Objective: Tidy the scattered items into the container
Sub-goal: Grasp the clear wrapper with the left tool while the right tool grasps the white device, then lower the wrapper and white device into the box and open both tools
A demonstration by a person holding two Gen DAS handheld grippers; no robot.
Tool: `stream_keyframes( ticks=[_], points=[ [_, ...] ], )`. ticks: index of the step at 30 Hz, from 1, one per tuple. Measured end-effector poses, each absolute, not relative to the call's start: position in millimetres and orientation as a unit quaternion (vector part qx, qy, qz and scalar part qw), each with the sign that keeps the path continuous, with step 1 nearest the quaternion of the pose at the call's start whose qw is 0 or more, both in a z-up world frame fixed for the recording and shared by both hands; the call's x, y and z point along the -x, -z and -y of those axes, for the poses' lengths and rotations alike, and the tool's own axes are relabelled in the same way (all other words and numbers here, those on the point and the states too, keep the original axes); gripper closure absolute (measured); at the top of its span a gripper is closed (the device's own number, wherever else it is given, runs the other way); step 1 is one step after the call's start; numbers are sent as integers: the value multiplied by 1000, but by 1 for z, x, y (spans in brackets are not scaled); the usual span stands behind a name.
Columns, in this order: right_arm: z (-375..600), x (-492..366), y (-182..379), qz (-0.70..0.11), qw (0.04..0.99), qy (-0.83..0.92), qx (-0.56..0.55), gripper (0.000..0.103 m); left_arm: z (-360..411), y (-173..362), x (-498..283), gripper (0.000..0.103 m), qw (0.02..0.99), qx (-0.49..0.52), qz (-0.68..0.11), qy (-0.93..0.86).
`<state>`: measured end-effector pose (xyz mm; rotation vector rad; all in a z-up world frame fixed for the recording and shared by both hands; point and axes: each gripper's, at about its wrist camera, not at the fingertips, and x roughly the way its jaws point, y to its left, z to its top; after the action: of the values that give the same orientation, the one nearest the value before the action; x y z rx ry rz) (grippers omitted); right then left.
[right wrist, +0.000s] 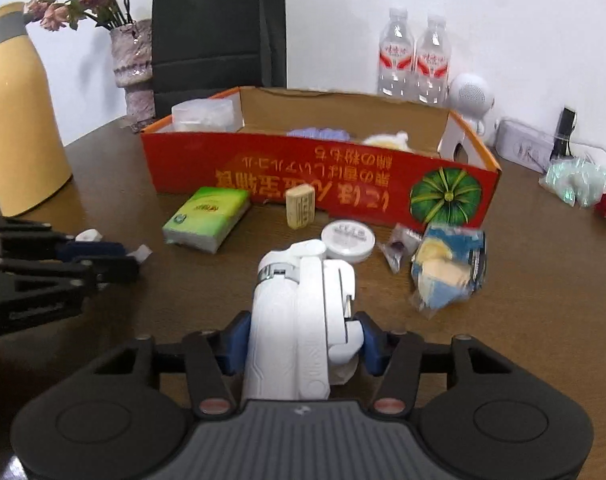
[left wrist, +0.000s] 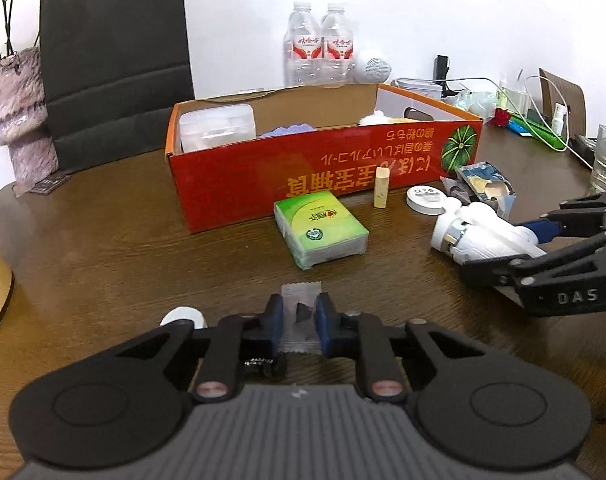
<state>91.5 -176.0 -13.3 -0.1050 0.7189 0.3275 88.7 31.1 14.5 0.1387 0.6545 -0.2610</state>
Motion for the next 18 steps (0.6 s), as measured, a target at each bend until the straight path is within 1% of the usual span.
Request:
stream_keyframes(
  ticks=[1, 2, 7, 11, 14, 18],
  points=[
    [178, -92, 12, -353, 921, -160, 45, 50, -30, -17, -85, 93, 939, -66, -315, 122],
    [181, -90, 11, -355, 920, -164, 40, 50, -28, -20, -79, 94, 942, -59, -305, 125],
    [201, -65, -3, -340, 924, -171, 28, 50, -12, -34, -43, 95, 955, -34, -264, 134],
    [224, -61, -24, -313, 936, -160, 5, 50, -11, -50, -40, 95, 962, -2, -248, 116],
    [237, -72, -51, -273, 948, -164, -8, 50, -18, -76, -59, 95, 955, 28, -244, 168],
    [240, -123, -92, -220, 960, -171, 16, 50, -19, -119, -125, 95, 956, 14, -233, 176]
  ],
)
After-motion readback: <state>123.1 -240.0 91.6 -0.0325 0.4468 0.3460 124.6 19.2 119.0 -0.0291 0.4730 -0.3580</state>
